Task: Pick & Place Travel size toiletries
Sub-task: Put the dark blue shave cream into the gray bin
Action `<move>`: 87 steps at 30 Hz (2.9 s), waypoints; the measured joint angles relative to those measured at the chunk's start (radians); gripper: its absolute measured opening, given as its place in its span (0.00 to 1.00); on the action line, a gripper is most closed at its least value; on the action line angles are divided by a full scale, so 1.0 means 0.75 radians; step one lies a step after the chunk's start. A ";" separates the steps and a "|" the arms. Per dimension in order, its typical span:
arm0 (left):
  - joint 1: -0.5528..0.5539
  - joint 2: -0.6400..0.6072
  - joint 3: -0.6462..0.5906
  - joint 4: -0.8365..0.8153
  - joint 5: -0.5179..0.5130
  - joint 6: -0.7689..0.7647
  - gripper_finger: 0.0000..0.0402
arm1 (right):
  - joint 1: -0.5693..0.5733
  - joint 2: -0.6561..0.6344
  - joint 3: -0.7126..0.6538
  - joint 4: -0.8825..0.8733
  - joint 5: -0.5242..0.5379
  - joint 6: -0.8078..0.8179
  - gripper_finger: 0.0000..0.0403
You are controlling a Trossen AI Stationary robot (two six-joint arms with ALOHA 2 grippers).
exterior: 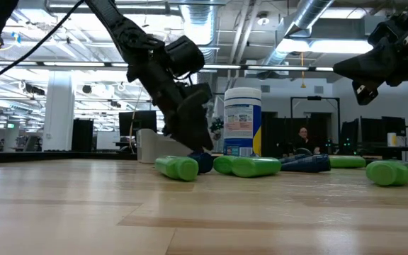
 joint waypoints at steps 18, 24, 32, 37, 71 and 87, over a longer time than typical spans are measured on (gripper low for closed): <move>-0.231 -0.200 0.000 -0.213 -0.271 -0.351 0.53 | 0.001 -0.001 0.000 -0.005 -0.001 -0.001 0.01; -0.160 -0.320 0.002 -0.245 -0.543 -0.348 0.60 | 0.001 0.000 0.000 -0.006 -0.001 0.000 0.01; -0.083 -0.249 -0.001 -0.270 -0.465 -0.329 0.75 | 0.001 0.000 0.000 -0.007 -0.001 -0.001 0.01; -0.075 -0.174 -0.001 -0.276 -0.465 -0.329 0.79 | 0.000 0.000 0.000 -0.007 -0.001 -0.001 0.01; -0.065 -0.079 -0.148 -0.182 -0.427 -0.446 0.69 | 0.000 0.000 0.000 -0.008 -0.001 -0.001 0.01; -0.025 -0.079 -0.148 -0.154 -0.436 -0.452 0.46 | 0.000 0.000 0.000 -0.009 -0.001 -0.001 0.01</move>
